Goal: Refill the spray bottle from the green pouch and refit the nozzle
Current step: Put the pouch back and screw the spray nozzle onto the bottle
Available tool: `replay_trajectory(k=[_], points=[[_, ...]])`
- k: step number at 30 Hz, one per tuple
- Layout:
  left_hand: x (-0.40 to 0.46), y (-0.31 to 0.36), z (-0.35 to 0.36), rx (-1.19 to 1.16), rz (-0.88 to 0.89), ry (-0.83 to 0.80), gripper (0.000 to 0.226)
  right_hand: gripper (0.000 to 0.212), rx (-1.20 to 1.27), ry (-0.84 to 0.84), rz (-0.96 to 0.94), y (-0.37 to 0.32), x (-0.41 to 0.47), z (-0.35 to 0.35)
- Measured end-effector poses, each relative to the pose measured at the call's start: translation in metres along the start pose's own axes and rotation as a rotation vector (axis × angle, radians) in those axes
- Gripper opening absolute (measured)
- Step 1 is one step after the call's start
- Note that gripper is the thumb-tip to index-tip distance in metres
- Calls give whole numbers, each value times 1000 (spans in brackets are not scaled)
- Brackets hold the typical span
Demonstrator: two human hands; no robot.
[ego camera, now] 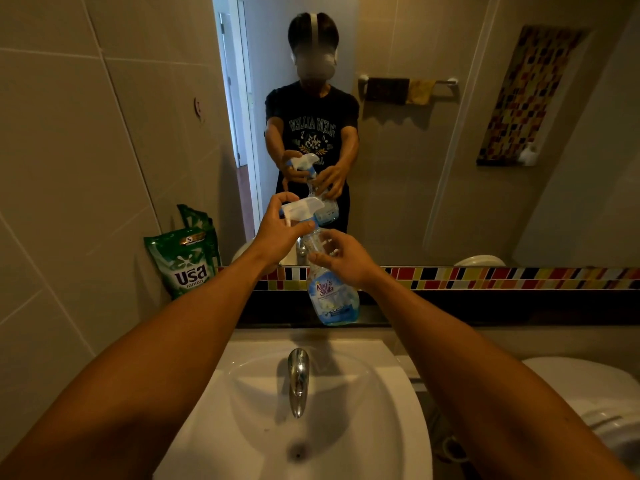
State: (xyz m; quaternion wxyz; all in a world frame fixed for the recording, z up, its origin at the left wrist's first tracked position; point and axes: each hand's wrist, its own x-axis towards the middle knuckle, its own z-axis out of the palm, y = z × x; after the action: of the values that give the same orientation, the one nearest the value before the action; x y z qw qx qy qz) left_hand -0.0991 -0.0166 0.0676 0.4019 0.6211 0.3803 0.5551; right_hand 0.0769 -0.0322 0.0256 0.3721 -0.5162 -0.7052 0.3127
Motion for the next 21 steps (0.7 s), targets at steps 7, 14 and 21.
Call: replay_trajectory(k=[7,14,21], points=[[0,-1,4,-24,-16,-24,56,54,-1,-3,-1,1,-1,-2],[2,0,4,-31,-19,-20,55,55,-13,11,-10,-3,-3,-5],[3,-5,4,-61,-43,-19,59,54,-17,6,-21,-2,-3,-3]])
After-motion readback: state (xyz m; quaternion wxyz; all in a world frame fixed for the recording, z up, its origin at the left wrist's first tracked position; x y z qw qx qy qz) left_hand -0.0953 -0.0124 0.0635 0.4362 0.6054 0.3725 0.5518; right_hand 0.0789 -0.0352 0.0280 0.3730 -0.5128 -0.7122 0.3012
